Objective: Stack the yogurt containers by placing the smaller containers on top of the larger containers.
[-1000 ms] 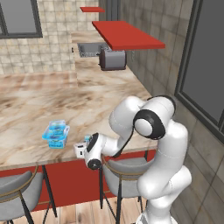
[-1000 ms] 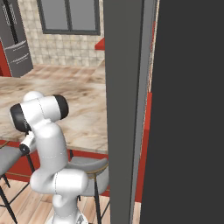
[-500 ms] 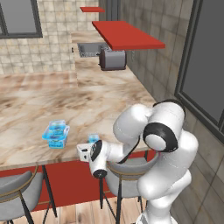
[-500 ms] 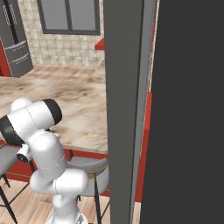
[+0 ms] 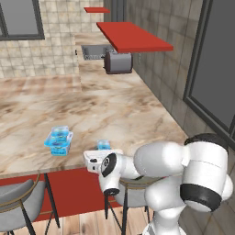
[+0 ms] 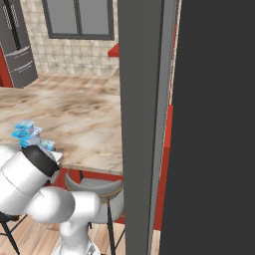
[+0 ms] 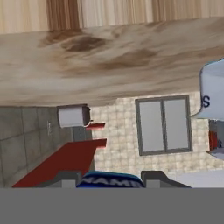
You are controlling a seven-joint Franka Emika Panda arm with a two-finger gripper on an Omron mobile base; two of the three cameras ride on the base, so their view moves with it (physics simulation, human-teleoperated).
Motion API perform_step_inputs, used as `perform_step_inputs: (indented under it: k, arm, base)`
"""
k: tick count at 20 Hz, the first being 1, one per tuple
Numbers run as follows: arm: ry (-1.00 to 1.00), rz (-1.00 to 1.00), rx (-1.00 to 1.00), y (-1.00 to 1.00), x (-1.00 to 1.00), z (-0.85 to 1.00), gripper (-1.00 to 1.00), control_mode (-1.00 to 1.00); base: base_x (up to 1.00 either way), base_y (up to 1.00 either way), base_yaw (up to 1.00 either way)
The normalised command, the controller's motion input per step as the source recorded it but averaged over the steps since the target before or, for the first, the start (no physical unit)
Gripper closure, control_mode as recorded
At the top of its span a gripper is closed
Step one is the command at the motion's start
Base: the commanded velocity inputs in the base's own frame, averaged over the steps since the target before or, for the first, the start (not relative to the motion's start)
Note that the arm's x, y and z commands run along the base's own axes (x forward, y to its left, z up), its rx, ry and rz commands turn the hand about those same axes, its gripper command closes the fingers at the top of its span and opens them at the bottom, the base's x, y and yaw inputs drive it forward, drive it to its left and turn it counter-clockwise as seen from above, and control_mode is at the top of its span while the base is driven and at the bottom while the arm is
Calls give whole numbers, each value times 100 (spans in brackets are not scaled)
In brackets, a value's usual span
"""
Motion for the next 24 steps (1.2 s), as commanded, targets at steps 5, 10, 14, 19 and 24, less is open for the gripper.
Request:
perform_step_inputs:
  k: [5, 10, 14, 19, 24]
  arm:
    - [9, 0, 0, 0, -60, 86, 100, -100]
    - [13, 0, 0, 0, -49, 75, 100, -100]
    - [18, 0, 0, 1, -28, 58, 100, -100]
    - [15, 0, -2, 20, -19, 30, 100, -100]
    - [4, 0, -3, 39, -22, 19, 100, -100]
  base:
    - [0, 0, 0]
    - [0, 0, 0]
    - [0, 0, 0]
    - [0, 0, 0]
    - [0, 0, 0]
